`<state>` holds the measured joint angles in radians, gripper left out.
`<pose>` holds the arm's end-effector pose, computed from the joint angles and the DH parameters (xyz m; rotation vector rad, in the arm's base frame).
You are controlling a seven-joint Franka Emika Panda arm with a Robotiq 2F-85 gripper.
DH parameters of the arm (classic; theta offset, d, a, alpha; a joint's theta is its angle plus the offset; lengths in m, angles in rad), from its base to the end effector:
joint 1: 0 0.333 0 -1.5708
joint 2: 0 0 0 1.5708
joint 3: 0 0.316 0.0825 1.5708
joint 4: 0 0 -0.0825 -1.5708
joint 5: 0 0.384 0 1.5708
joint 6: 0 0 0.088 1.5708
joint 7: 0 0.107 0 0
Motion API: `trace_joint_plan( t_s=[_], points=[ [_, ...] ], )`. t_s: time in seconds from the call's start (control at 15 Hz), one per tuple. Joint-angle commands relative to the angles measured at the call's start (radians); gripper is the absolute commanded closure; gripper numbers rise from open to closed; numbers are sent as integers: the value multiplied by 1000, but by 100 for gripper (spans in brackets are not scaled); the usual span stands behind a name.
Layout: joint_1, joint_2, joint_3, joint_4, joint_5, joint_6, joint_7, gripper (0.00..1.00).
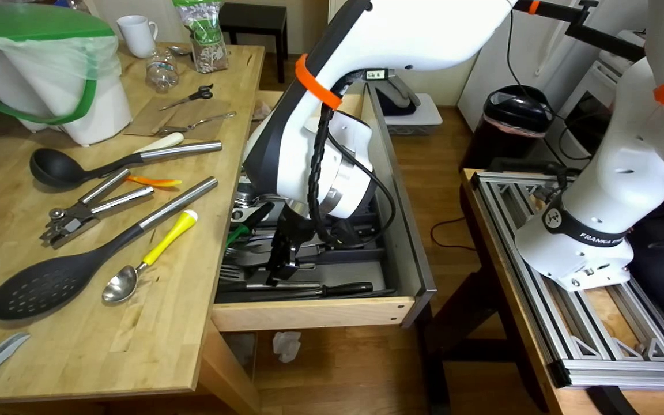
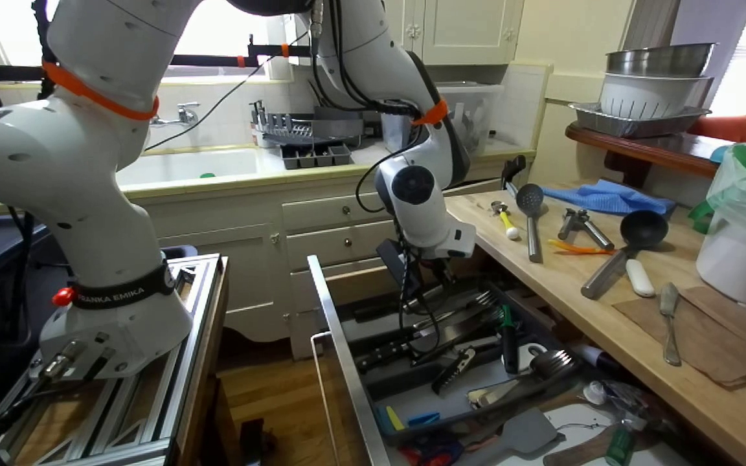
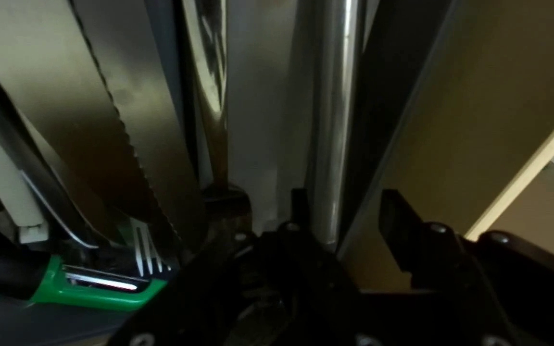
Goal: Remove the black ladle from the open drawer and put it on top of the counter.
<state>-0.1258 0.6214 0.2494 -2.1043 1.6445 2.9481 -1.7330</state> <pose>0.5308 0.0075 0.1111 -2.7323 -0.2420 -0.6315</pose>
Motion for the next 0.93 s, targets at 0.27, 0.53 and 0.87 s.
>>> trace_joint_plan(
  t_s=[0.27,0.53,0.87],
  points=[
    [-8,73,1,49,95,-57,-139,65],
    [-3,83,-5,55,98,-45,-155,70],
    [-2,91,-8,59,104,-45,-170,83]
  ],
)
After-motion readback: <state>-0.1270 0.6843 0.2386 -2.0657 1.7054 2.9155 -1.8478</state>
